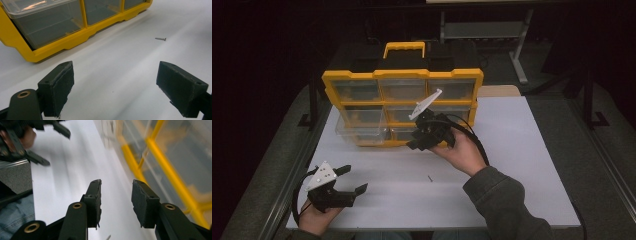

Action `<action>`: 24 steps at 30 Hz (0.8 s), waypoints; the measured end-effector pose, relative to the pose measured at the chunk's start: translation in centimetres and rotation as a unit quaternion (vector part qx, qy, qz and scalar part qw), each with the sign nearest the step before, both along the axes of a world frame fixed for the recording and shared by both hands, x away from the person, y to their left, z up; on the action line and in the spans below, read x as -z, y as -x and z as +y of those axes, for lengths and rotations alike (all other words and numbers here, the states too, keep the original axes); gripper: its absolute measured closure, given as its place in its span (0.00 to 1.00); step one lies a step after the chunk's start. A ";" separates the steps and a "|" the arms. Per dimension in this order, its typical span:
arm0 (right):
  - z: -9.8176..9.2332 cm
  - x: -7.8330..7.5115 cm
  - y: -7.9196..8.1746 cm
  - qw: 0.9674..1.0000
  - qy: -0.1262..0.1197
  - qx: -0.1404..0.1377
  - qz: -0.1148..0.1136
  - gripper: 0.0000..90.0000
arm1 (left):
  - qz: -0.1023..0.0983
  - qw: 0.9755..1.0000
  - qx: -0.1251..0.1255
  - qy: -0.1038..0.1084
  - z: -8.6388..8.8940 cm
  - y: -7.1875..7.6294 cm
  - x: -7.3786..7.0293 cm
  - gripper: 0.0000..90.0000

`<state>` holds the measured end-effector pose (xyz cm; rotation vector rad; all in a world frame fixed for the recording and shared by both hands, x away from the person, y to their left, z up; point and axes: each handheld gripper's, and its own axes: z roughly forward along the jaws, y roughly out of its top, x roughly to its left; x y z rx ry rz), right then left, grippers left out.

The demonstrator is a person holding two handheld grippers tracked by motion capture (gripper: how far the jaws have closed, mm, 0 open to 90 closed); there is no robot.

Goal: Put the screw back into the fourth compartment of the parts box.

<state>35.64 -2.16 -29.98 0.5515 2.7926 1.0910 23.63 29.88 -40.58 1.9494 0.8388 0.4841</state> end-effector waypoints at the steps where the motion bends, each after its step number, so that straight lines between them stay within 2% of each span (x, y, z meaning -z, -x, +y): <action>1: 0.0 0.0 0.0 1.000 0.000 0.000 0.000 0.65 | 0.000 1.000 0.000 0.000 0.0 0.0 0.0 0.16; 2: -0.6 1.7 0.3 1.000 0.006 0.012 0.018 0.64 | 0.001 1.000 -0.001 0.000 0.0 0.0 0.0 0.16; 3: -0.6 1.7 0.3 1.000 0.006 0.012 0.018 0.64 | 0.001 1.000 -0.001 0.000 0.0 0.0 0.0 0.16; 6: -1.1 3.5 0.5 1.000 0.013 0.016 0.022 0.64 | 0.002 1.000 -0.002 0.000 0.0 0.0 0.0 0.16; 8: -1.2 3.9 0.5 1.000 0.015 0.017 0.022 0.64 | 0.002 1.000 -0.002 0.000 0.0 0.0 0.0 0.16; 9: -1.5 5.1 0.7 0.999 0.023 0.020 0.023 0.64 | -0.001 1.000 -0.002 -0.001 0.0 0.0 0.0 0.16; 10: -1.6 5.5 0.9 0.999 0.024 0.026 0.033 0.64 | 0.000 1.000 -0.002 0.000 0.0 0.0 0.0 0.16; 11: -1.7 6.0 0.9 0.999 0.027 0.025 0.031 0.63 | 0.001 1.000 -0.002 0.000 0.0 0.0 0.0 0.16; 13: -1.9 6.7 1.1 0.998 0.035 0.033 0.041 0.63 | 0.002 1.000 -0.002 0.000 0.0 0.0 0.0 0.16; 15: -2.0 7.0 1.1 0.998 0.035 0.032 0.040 0.64 | 0.001 1.000 -0.002 0.000 0.0 0.0 0.0 0.16; 22: -2.3 9.8 1.7 0.996 0.054 0.043 0.053 0.68 | -0.001 1.000 0.001 -0.004 0.0 -0.1 0.1 0.16; 24: -2.4 10.1 1.7 0.996 0.056 0.044 0.053 0.68 | 0.000 1.000 0.001 -0.005 0.0 -0.1 0.1 0.16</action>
